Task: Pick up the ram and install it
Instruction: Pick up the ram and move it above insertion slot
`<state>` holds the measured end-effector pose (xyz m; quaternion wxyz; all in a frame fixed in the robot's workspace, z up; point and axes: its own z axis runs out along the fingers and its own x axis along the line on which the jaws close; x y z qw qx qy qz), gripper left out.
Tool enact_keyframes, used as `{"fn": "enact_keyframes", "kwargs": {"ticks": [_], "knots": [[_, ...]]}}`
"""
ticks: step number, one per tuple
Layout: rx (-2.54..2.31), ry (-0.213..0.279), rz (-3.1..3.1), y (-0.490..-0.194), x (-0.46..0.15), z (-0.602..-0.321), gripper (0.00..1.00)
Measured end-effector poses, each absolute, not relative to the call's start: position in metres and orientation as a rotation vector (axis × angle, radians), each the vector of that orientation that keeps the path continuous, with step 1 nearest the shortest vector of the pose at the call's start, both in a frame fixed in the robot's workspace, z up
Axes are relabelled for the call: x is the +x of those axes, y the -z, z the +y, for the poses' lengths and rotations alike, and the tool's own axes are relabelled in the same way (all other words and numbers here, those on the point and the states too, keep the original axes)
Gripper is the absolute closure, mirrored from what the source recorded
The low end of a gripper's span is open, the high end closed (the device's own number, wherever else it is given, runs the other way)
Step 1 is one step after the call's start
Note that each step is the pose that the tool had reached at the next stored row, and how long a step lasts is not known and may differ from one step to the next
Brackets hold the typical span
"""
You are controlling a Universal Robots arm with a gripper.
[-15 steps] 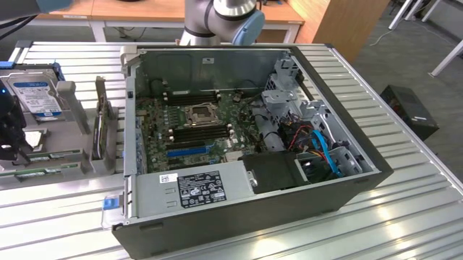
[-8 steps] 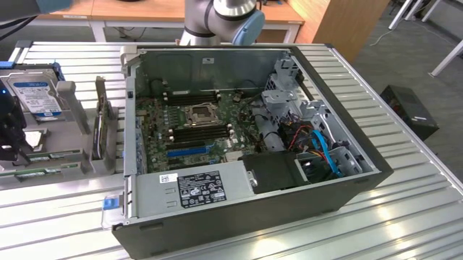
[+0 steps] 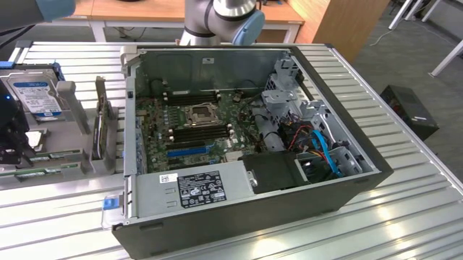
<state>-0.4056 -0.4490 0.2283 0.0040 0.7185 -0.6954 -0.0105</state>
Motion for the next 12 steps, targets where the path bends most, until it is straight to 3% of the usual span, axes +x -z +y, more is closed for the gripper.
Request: {"fn": "enact_keyframes", "kwargs": {"ticks": [12], "knots": [[2.252,0.033,-2.179,-0.2171,-0.4056,-0.4490,0.69]]}}
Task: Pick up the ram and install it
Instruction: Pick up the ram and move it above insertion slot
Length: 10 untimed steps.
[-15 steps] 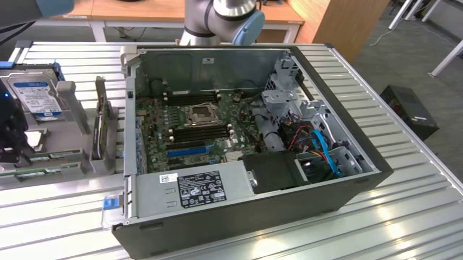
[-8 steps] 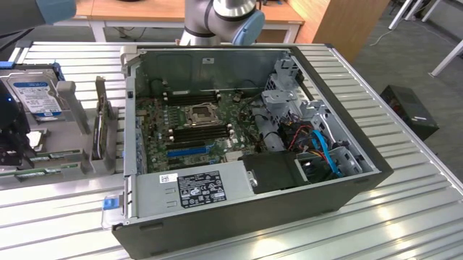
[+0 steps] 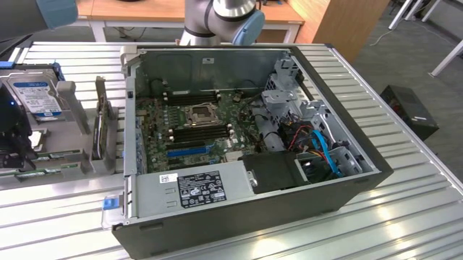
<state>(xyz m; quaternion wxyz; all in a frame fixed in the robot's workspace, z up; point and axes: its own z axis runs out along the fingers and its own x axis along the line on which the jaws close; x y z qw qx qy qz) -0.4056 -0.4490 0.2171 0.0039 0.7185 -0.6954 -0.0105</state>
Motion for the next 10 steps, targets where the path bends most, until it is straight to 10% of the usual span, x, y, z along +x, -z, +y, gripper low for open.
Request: {"fn": "enact_keyframes", "kwargs": {"ticks": [10], "knots": [[2.252,0.033,-2.179,-0.2161,-0.4056,-0.4509,0.69]]}}
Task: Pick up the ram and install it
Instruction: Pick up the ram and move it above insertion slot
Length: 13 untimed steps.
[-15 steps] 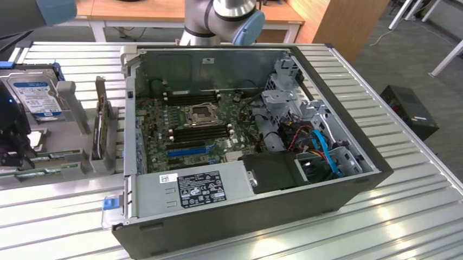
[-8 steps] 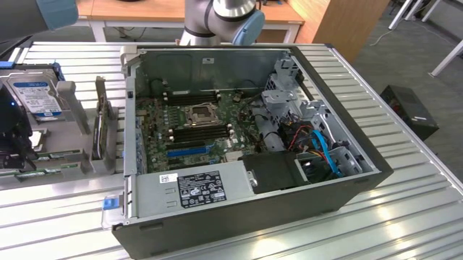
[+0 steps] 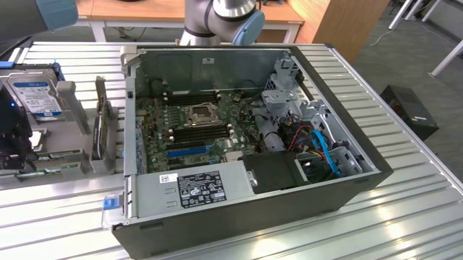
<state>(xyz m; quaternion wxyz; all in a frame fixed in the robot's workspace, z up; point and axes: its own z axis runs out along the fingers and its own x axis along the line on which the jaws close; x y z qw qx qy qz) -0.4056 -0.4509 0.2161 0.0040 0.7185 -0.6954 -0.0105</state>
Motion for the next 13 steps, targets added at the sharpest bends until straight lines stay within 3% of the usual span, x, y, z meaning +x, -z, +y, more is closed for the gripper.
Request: {"fn": "enact_keyframes", "kwargs": {"ticks": [13], "knots": [[2.252,0.033,-2.179,-0.2085,-0.4056,-0.4514,0.69]]}}
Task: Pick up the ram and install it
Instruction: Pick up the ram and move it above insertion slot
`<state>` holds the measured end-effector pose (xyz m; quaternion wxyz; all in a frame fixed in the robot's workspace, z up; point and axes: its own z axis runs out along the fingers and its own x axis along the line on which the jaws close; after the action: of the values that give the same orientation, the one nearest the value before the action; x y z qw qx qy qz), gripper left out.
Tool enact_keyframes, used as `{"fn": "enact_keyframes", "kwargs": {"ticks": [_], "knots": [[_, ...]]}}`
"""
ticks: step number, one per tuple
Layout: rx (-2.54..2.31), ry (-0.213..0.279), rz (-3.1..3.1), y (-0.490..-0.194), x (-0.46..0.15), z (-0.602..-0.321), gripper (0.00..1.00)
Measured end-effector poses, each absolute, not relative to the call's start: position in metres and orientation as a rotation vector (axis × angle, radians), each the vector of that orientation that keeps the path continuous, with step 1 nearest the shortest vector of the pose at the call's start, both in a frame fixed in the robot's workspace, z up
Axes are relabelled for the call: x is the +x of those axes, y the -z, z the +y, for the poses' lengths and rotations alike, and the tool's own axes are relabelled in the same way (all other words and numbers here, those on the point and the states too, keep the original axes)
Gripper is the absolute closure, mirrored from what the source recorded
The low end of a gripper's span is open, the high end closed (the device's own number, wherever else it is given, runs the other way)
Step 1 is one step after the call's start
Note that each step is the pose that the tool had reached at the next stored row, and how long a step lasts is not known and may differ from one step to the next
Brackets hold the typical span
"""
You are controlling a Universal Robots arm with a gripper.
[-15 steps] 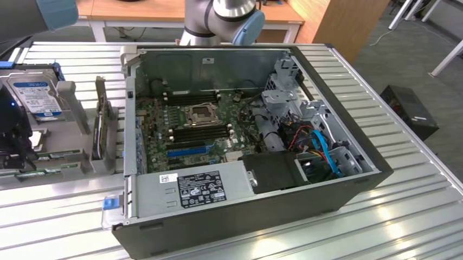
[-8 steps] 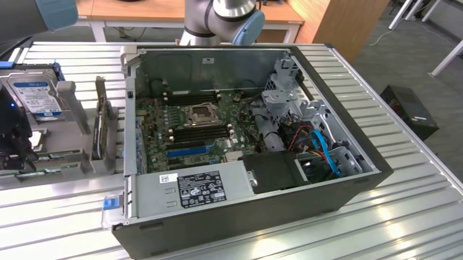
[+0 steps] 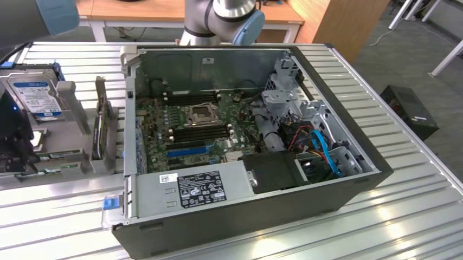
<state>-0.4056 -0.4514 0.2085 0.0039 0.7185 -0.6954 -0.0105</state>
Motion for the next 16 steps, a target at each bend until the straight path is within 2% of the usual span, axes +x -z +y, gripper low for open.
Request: {"fn": "enact_keyframes", "kwargs": {"ticks": [16], "knots": [[2.252,0.033,-2.179,-0.2025,-0.3988,-0.4515,0.69]]}}
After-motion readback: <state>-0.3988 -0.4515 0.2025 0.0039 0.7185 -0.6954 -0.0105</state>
